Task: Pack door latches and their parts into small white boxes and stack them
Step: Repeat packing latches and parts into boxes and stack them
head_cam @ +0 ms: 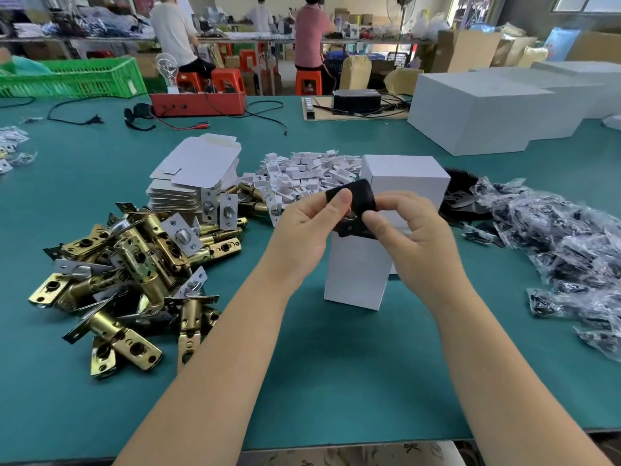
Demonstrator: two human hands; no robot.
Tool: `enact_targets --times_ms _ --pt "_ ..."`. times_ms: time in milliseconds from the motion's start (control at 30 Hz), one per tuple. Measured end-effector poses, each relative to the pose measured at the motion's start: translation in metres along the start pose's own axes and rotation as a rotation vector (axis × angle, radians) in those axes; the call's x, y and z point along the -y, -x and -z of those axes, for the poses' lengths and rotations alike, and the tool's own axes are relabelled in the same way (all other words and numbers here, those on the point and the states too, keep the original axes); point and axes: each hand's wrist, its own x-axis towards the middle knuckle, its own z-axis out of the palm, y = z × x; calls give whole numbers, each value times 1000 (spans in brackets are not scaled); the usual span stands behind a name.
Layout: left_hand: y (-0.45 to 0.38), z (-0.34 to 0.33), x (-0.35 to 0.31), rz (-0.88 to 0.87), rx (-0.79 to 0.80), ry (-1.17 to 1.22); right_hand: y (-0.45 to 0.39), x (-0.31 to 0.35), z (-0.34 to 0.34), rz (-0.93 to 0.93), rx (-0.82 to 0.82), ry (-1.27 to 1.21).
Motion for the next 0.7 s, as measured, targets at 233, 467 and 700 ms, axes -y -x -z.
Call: enact_targets --times_ms 233,467,700 --pt "-4 5 7 -31 7 -28 -2 -5 3 -129 -136 -182" --pt "-5 13 11 29 60 -28 -1 2 4 -21 -146 -36" --pt "-7 21 11 119 86 63 16 -4 -5 208 -95 260"
